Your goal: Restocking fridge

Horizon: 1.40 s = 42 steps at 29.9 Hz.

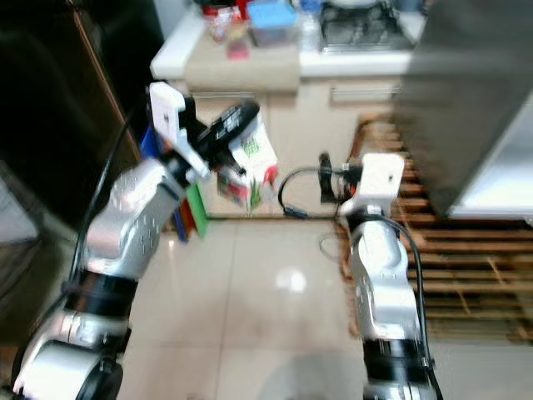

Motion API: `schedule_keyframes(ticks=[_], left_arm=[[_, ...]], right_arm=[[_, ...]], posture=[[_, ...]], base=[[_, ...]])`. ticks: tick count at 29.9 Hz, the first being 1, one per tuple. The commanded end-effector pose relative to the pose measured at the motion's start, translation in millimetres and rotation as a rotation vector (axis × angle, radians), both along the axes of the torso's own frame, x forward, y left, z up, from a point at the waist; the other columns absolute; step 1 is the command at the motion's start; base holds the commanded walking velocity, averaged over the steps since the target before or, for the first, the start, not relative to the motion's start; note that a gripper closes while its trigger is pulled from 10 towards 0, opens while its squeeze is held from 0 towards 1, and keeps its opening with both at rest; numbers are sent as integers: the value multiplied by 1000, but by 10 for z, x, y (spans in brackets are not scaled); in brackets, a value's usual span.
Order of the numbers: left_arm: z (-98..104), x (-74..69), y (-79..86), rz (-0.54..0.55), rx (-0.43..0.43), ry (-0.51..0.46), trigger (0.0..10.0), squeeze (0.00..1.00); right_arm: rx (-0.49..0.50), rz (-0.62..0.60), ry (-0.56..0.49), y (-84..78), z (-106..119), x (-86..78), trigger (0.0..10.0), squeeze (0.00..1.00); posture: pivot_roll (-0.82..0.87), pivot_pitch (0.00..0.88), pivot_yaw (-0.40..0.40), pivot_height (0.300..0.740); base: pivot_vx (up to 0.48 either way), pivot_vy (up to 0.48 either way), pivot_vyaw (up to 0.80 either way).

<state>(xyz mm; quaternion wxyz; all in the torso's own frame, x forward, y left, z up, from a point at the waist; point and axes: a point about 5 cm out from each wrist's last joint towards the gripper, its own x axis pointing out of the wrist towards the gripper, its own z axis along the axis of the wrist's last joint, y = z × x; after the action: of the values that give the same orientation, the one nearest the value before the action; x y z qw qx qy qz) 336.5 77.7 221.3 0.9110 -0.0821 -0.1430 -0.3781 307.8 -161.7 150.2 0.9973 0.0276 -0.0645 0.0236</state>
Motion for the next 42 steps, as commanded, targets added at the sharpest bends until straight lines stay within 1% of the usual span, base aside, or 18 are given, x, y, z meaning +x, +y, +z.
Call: schedule_keyframes(ticks=[1, 4, 7, 9, 12, 15, 17, 18, 20, 25, 28, 30, 31, 34, 37, 42], left_arm=[[30, 12, 3, 3, 2, -7, 10000, 0], [51, 21, 5, 5, 1, -11, 10000, 0], [66, 49, 26, 29, -2, -14, 10000, 0], [72, 55, 53, 44, -10, -15, 10000, 0], [60, 14, 18, 20, -17, -23, 10000, 0], [68, -42, -12, 2, -28, -45, 10000, 0], [76, -51, -22, -1, -31, -51, 10000, 0], [88, -68, -30, -5, -28, -65, 10000, 0], [101, -79, -22, -5, -30, -71, 10000, 0], [147, -121, 3, -22, -45, -91, 10000, 0], [157, -141, 31, -38, -52, -84, 10000, 0], [119, -124, 34, -40, -57, -52, 10000, 0], [119, -124, 34, -40, -57, -52, 10000, 0], [116, -107, 38, -25, -59, -48, 10000, 0], [88, -78, 48, -5, -42, -20, 10000, 0], [41, -93, 49, -4, -19, 13, 10000, 0]], right_arm=[[-10, -2, -9, -4, 24, 25, 10000, 0], [-21, 3, -8, 11, 9, 13, 10000, 0], [-3, -23, -1, -47, -5, 26, 10000, 0], [-2, -32, -14, -75, 40, 50, 10000, 0], [-23, -17, -13, -88, 38, 59, 10000, 0], [-27, 3, -2, -57, 8, 63, 10000, 0], [-26, 6, -1, -51, 5, 68, 10000, 0], [-22, 19, 0, -11, 2, 80, 10000, 0], [-17, 34, 0, 40, 2, 96, 10000, 0], [-14, 51, -4, 97, 8, 121, 10000, 0], [-10, 45, -8, 92, 1, 114, 10000, 0], [-7, 37, -8, 80, -23, 87, 10000, 0], [-7, 37, -8, 80, -23, 87, 10000, 0], [-3, 32, 4, 71, -45, 72, 10000, 0], [-4, 28, 8, 58, -57, 50, 10000, 0], [-8, 22, 2, 14, -58, 27, 10000, 0]], posture=[[-195, 0, 131, 740], [-187, 0, 124, 740], [-183, 0, 117, 740], [-181, 0, 112, 740], [-174, 0, 100, 740], [-165, 0, 88, 740], [-158, 0, 83, 740], [-150, 0, 80, 740], [-140, 0, 80, 740], [-134, 0, 85, 740], [-138, 0, 99, 740], [-145, 0, 108, 740], [-145, 0, 108, 740], [-148, 0, 107, 740], [-153, 0, 103, 740], [-152, 0, 99, 740]], base=[[281, -386, 0], [294, -376, 0], [314, -360, 0], [315, -356, 0], [315, -359, 0], [315, -360, 0], [315, -356, 0], [315, -356, 0], [317, -358, 0], [313, -361, 0], [167, -415, 0], [124, -422, 0], [247, -409, 0], [0, 0, 0], [0, 0, 0], [0, 0, 0]])
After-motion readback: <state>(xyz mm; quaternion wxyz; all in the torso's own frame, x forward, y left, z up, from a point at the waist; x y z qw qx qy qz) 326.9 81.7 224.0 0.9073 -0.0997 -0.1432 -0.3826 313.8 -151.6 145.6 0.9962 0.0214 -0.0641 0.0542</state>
